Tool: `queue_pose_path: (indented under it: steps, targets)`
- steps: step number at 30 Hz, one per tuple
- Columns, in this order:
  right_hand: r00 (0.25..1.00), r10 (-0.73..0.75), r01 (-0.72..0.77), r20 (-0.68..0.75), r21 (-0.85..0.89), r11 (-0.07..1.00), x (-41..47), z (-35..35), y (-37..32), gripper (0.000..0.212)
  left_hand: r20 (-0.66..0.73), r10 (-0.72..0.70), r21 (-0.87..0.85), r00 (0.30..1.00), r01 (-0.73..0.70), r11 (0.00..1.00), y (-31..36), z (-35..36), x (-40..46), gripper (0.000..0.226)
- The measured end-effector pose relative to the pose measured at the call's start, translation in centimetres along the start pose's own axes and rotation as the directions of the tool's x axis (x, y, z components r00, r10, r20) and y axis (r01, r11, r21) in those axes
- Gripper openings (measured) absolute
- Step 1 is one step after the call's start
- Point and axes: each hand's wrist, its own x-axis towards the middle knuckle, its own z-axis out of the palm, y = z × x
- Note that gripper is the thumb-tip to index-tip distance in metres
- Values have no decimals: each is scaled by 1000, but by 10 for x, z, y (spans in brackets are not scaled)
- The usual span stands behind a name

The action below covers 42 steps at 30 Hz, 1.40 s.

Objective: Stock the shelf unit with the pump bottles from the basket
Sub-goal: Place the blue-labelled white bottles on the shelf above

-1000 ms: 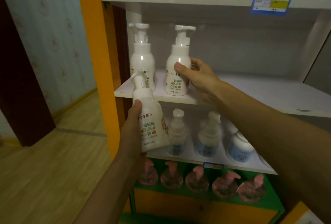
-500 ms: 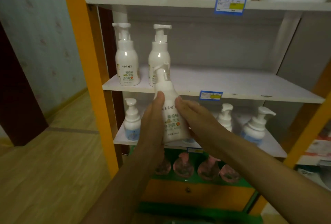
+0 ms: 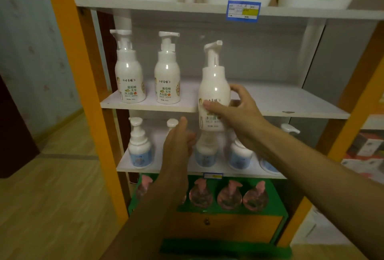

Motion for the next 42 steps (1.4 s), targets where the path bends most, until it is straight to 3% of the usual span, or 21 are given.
queue_pose_path:
  steps: [5,12,16,21,26,35,38,42]
  targets:
    - [992,-114,107,-49,-128,986,39,8,-4,67,-24,-74,-45,997,73,996,-11,-15,10,32]
    - [987,-150,144,-61,-84,986,80,15,-4,70,-4,-82,-60,997,82,995,-25,-30,23,22]
    - [989,-135,130,-53,-79,988,95,15,2,70,-2,-96,-46,995,95,994,-31,-31,29,9]
    - [993,-115,111,-39,-98,989,102,9,9,72,11,-84,-45,996,85,995,-36,-30,31,10]
    - [992,-126,121,-17,-185,975,103,1,12,67,26,-87,-55,996,88,995,-39,-22,31,8]
    - [994,-108,96,-19,-324,941,106,1,4,80,64,-66,-83,996,72,994,-37,-10,23,8]
    - [973,-215,150,-86,-475,867,92,-1,3,82,52,-54,-68,997,57,996,-37,-15,19,9]
    - [853,-483,348,-199,-472,810,43,-6,20,40,7,-48,-64,999,49,997,-47,-26,8,9]
